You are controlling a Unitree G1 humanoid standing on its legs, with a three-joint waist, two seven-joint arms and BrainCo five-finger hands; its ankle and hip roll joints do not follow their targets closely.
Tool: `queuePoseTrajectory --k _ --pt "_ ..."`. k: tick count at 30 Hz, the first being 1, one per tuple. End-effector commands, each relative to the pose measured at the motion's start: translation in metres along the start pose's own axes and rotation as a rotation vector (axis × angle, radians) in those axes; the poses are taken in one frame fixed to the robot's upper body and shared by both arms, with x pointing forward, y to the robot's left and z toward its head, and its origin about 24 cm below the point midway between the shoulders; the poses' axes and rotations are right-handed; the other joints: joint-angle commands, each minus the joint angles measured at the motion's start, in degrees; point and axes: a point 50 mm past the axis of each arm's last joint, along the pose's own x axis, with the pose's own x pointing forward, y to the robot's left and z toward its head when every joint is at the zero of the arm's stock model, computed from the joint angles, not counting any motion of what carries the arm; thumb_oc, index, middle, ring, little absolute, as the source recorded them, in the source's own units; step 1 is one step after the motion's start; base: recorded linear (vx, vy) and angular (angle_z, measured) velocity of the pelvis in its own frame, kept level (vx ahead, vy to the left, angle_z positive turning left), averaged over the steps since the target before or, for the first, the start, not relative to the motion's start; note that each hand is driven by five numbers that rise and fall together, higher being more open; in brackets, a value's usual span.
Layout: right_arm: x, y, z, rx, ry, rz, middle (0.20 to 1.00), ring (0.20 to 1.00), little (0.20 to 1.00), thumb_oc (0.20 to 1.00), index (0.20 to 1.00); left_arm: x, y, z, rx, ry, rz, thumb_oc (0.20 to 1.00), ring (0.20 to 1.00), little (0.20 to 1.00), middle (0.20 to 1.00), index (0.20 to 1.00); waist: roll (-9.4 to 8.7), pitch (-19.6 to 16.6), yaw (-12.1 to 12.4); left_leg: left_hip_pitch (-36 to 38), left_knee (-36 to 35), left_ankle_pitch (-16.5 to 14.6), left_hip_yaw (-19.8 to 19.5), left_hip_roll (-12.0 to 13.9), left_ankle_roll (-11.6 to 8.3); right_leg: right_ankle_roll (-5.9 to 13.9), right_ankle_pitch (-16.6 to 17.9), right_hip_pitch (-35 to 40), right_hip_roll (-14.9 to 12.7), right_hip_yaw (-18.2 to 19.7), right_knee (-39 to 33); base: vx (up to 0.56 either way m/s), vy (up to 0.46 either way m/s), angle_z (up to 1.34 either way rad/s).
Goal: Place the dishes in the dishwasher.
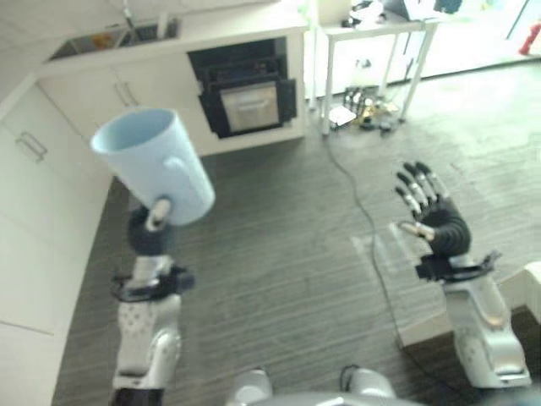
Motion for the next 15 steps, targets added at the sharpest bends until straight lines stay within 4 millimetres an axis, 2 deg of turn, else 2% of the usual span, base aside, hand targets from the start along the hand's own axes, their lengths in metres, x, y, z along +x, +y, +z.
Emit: queuePoseTrajectory --k 1,6,8,10,11,13,14,15 --pt "0.009 0.009 0.023 -0.041 -0.157 0.038 1.0 1.0 1.0 1.0 1.0 0.02 -0.003 0.028 0.046 -0.184 -0.077 0.2 0.2 0.2 0.2 0.2 -2.74 0.8 -1.1 -0.3 4.8 -9.3 1.4 -6.4 4.48 -1.52 -2.8 0.9 5.0 0.8 -4.7 0.05 -0.183 0.07" --pt "0.008 0.007 0.025 -0.102 -0.142 0.037 1.0 1.0 1.0 1.0 1.0 0.014 0.003 0.033 0.025 -0.197 -0.051 0.2 0.2 0.2 0.2 0.2 -3.33 1.3 0.1 0.3 4.8 -8.3 0.7 -6.4 3.36 -2.51 -3.3 1.7 5.2 0.2 -4.7 0.08 -0.197 0.18" --pt "0.006 0.005 0.026 -0.111 -0.135 0.041 1.0 1.0 1.0 1.0 1.0 0.006 0.006 0.036 0.006 -0.204 -0.031 0.2 0.2 0.2 0.2 0.2 -5.79 2.2 1.4 2.1 5.1 -5.2 1.8 -8.3 1.94 -3.83 -3.2 2.1 3.3 1.1 -4.7 0.12 -0.248 0.08" --pt "0.003 0.002 0.027 -0.124 -0.133 0.039 1.0 1.0 1.0 1.0 1.0 0.003 0.006 0.037 -0.004 -0.2 -0.036 0.2 0.2 0.2 0.2 0.2 -7.11 4.2 2.3 -3.4 16.9 -2.4 0.9 -8.9 0.81 -5.09 -2.7 2.7 2.6 2.0 -4.7 0.05 -0.166 0.25" --pt "0.002 0.002 0.026 -0.13 -0.131 0.032 1.0 1.0 1.0 1.0 1.0 0.003 0.006 0.035 -0.009 -0.191 -0.042 0.2 0.2 0.2 0.2 0.2 -6.87 4.8 2.4 -6.1 20.1 -1.4 0.6 -7.7 0.5 -5.35 -2.5 2.9 3.0 1.5 -4.7 0.09 -0.08 0.58" --pt "0.007 0.003 0.023 -0.126 -0.131 0.021 1.0 1.0 1.0 1.0 1.0 0.005 0.005 0.032 -0.008 -0.173 -0.039 0.2 0.2 0.2 0.2 0.2 -5.32 5.8 2.4 -5.9 8.0 1.5 4.9 -3.5 0.36 -4.53 -4.1 4.6 4.2 0.6 -4.7 0.21 0.078 0.51" --pt "0.007 0.003 0.023 -0.123 -0.13 0.024 1.0 1.0 1.0 1.0 1.0 0.005 0.006 0.031 -0.003 -0.171 -0.034 0.2 0.2 0.2 0.2 0.2 -4.63 6.0 2.6 -5.8 4.8 2.5 5.5 -2.6 0.08 -4.2 -4.7 5.2 4.6 0.7 -4.7 0.31 0.27 0.38" --pt "0.006 0.003 0.023 -0.122 -0.129 0.037 1.0 1.0 1.0 1.0 1.0 0.003 0.008 0.032 0.005 -0.172 -0.016 0.2 0.2 0.2 0.2 0.2 -1.99 6.2 2.7 -10.0 4.8 3.3 4.9 1.0 -1.18 -3.75 -6.0 6.5 6.6 0.3 -4.7 0.24 0.232 0.66"
